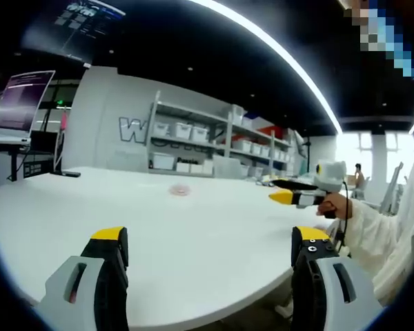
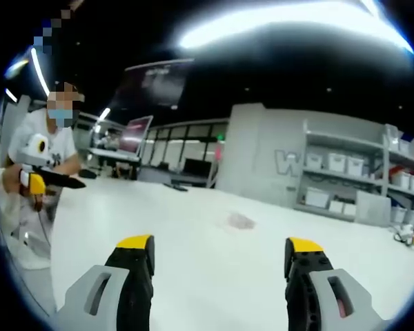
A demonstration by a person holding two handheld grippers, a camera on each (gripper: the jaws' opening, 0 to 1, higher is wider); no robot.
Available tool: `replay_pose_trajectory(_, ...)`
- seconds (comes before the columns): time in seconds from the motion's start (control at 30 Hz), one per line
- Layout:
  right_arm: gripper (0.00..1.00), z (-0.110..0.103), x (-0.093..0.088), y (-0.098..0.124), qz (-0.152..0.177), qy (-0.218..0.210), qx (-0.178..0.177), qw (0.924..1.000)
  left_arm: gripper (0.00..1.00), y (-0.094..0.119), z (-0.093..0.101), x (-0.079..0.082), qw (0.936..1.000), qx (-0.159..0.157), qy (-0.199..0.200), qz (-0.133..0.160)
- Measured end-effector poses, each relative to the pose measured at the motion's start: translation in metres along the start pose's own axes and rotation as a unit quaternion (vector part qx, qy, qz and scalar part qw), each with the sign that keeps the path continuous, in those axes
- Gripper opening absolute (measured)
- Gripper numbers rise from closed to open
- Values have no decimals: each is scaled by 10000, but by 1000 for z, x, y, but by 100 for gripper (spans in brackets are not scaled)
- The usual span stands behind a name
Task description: Open the resealable bag by pulling the two sides of the seal apart until the entire bag opening is separated and visibly accessible.
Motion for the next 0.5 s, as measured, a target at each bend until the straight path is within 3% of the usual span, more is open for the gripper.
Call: replay_pose_trajectory(0.5,76,-2,5,17,-32,1,-105,9999,97,0,-7,3,9999,158,-21,55)
Point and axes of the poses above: the point that each gripper's makers call its tool centre point, and the gripper's own axes: y roughly backward along the fingers, z roughly to its right, x roughly out of its top, the point moved 6 cm from there along y, roughly backward along the fingers, and after that the axes turned 13 degrees about y, right-handed, at the moved point
